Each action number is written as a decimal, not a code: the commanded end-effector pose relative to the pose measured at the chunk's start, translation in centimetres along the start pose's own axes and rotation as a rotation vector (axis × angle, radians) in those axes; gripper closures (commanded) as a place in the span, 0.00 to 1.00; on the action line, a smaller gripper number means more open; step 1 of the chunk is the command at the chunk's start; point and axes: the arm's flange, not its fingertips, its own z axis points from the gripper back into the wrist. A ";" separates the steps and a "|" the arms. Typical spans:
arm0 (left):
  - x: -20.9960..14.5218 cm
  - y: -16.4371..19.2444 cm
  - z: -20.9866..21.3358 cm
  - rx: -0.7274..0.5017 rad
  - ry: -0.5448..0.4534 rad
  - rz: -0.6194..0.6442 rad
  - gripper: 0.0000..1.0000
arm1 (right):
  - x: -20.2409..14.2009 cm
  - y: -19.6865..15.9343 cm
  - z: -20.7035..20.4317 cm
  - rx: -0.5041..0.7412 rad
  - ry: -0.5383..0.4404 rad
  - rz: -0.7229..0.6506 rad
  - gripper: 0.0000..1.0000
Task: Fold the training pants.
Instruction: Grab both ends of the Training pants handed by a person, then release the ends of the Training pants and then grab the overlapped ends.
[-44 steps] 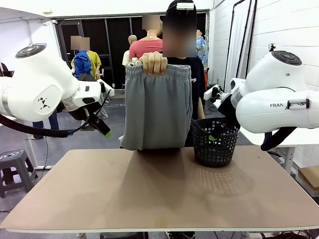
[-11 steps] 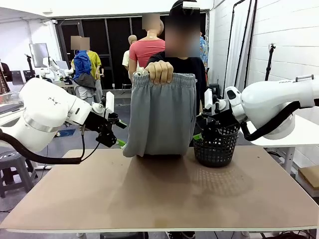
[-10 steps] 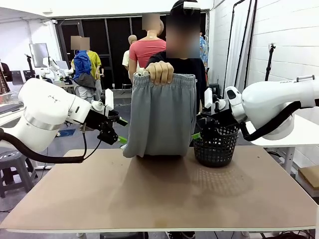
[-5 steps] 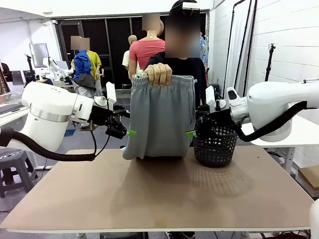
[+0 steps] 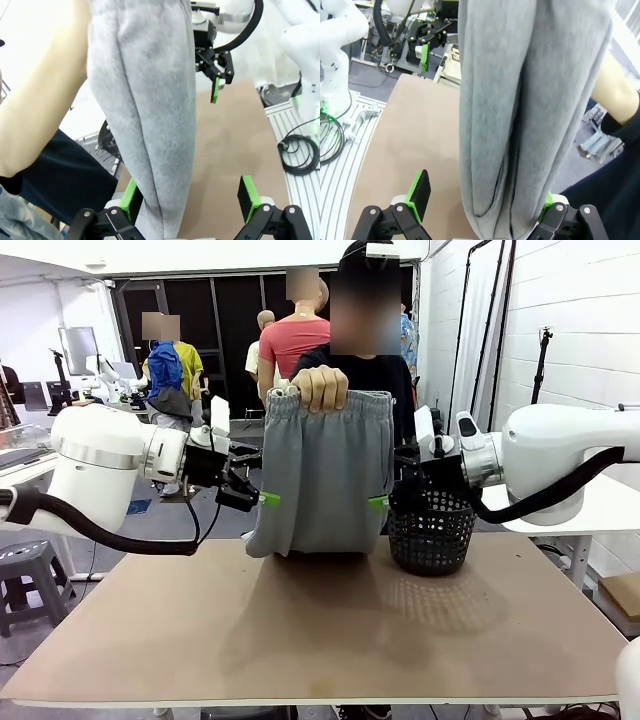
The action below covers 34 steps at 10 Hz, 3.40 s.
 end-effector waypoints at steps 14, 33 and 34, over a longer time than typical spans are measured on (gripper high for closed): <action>3.0 1.7 -2.3 -0.019 -0.185 0.163 1.00 | 5.3 -1.6 0.0 0.162 -0.191 -0.285 1.00; 2.1 1.4 -2.4 -0.079 -0.201 0.196 1.00 | 4.1 -1.5 0.0 0.168 -0.181 -0.325 1.00; 2.1 1.4 -2.4 -0.079 -0.201 0.196 1.00 | 4.1 -1.5 0.0 0.168 -0.181 -0.325 1.00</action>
